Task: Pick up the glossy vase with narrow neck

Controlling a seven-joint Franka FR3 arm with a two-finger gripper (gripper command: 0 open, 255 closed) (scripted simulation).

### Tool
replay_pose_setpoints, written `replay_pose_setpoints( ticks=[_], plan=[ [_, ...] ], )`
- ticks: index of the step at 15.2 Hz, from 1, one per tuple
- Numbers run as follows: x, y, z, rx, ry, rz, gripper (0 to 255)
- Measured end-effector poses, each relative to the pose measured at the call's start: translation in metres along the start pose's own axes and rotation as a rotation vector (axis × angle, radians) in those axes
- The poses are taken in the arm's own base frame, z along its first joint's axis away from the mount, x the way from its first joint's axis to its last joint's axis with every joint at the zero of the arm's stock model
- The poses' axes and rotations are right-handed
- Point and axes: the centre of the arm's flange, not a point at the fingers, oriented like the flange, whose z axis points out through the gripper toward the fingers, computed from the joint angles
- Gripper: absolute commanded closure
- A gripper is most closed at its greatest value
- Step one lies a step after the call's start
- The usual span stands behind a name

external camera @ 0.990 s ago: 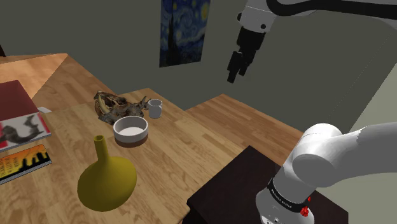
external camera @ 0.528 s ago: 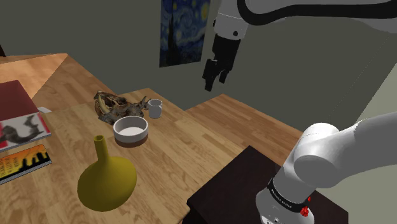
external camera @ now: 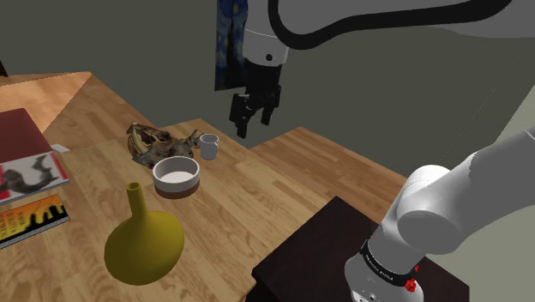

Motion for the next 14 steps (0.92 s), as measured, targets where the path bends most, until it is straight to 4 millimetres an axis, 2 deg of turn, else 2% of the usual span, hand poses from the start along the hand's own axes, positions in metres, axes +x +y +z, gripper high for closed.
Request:
replay_pose_setpoints(
  ticks=[4,7,14],
  plan=[
    [0.024,-0.050,0.017,0.008,-0.011,-0.005,0],
    [0.043,-0.078,0.027,0.014,-0.020,-0.008,0],
    [0.087,-0.158,0.054,0.028,-0.039,-0.017,0]
  ],
)
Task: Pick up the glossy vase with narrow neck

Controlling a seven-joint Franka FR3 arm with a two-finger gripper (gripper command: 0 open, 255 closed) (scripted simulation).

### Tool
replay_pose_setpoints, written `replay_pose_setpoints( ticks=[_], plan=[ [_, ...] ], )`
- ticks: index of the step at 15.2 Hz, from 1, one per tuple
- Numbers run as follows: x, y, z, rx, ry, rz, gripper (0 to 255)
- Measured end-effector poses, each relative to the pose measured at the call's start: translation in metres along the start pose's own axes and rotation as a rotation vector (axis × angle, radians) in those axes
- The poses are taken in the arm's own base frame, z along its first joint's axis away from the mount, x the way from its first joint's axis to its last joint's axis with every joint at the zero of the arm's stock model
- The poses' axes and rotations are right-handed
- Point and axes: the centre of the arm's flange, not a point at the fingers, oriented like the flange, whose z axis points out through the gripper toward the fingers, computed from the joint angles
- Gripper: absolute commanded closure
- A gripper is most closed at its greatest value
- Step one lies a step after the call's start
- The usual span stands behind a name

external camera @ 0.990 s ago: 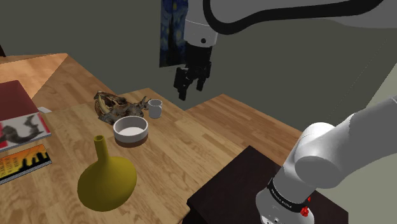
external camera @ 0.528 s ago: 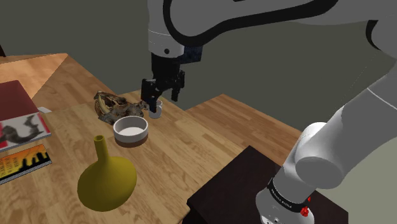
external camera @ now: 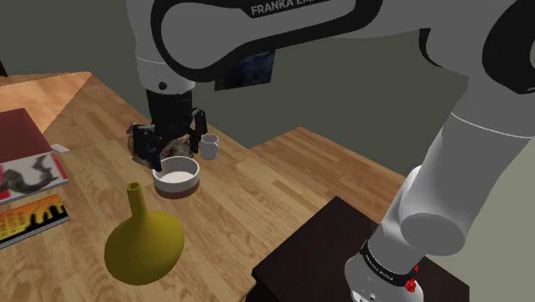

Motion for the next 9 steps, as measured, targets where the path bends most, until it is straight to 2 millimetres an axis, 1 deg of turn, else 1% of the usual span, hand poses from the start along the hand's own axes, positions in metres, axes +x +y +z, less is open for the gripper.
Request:
replay_pose_setpoints(
  ticks=[1,2,3,6,7,9],
  plan=[
    [0.004,-0.009,0.000,0.002,-0.003,0.000,0],
    [0.010,-0.023,0.005,0.005,-0.005,-0.003,0],
    [0.017,-0.032,0.006,0.006,-0.008,-0.003,0],
    [0.037,-0.067,0.022,0.013,-0.017,-0.006,0],
    [0.041,-0.074,0.025,0.014,-0.019,-0.006,0],
    [0.045,-0.079,0.032,0.015,-0.020,-0.006,0]
  ],
)
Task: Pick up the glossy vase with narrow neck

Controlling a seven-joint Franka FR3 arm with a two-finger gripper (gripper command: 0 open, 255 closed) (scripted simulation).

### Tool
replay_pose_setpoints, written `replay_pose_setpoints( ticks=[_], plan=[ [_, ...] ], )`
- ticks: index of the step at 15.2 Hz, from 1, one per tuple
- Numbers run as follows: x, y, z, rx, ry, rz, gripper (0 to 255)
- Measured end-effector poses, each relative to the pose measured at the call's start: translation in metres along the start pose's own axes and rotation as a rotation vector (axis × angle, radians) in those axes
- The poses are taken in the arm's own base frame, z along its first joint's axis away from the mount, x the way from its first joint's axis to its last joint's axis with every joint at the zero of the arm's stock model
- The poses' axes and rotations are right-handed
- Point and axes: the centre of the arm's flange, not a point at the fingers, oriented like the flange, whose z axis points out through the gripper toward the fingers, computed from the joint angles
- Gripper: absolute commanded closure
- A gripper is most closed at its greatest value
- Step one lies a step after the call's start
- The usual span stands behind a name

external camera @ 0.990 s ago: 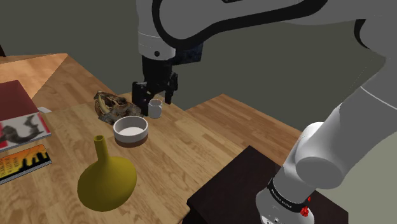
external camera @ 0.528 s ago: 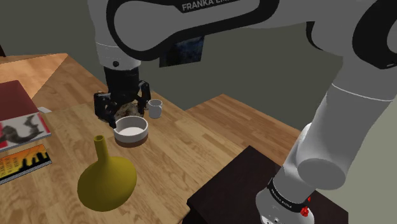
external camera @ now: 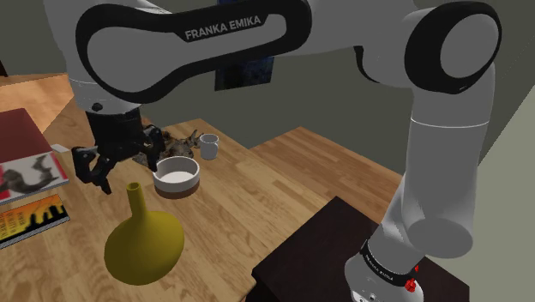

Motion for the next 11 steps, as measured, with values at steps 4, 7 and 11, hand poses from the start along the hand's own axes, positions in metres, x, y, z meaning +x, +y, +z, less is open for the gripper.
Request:
replay_pose_setpoints(
  ticks=[4,7,11],
  plan=[
    [0.002,-0.001,0.020,0.000,0.000,0.000,0],
    [0.001,-0.001,0.031,0.000,0.000,0.000,255],
    [0.000,-0.001,0.033,0.000,0.000,0.000,255]
  ],
)
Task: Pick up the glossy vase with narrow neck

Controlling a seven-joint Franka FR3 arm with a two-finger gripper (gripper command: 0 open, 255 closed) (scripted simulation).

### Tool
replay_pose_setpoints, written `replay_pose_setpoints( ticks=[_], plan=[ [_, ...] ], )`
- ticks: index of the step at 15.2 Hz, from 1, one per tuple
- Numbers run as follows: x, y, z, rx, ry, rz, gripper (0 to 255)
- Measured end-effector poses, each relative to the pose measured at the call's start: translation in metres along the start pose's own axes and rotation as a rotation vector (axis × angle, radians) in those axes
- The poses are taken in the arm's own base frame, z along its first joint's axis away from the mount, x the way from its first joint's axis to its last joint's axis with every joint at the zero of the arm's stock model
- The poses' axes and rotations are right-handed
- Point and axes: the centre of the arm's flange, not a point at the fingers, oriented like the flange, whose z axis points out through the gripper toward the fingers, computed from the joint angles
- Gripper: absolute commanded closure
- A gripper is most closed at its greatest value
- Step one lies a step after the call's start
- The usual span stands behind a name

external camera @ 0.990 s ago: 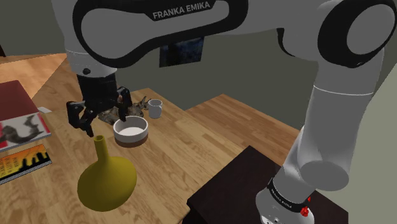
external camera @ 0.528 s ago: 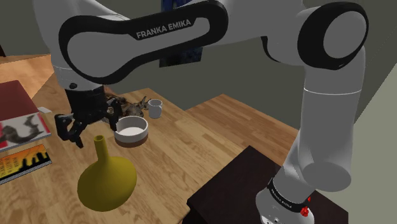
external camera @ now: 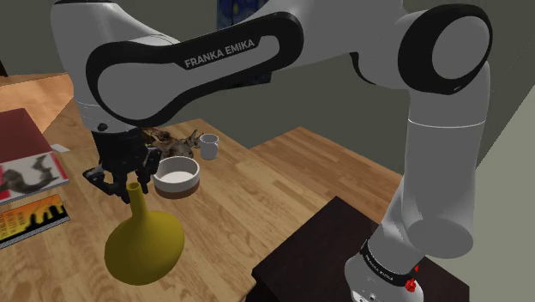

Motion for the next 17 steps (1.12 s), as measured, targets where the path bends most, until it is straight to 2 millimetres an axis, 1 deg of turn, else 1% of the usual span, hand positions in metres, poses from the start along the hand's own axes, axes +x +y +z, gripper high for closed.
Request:
replay_pose_setpoints(
  ticks=[7,14,17],
  plan=[
    [0.001,0.000,-0.002,0.000,-0.001,0.000,255],
    [0.001,0.000,-0.034,-0.001,-0.002,0.000,255],
    [0.001,0.000,-0.051,-0.001,-0.002,0.000,255]
  ],
)
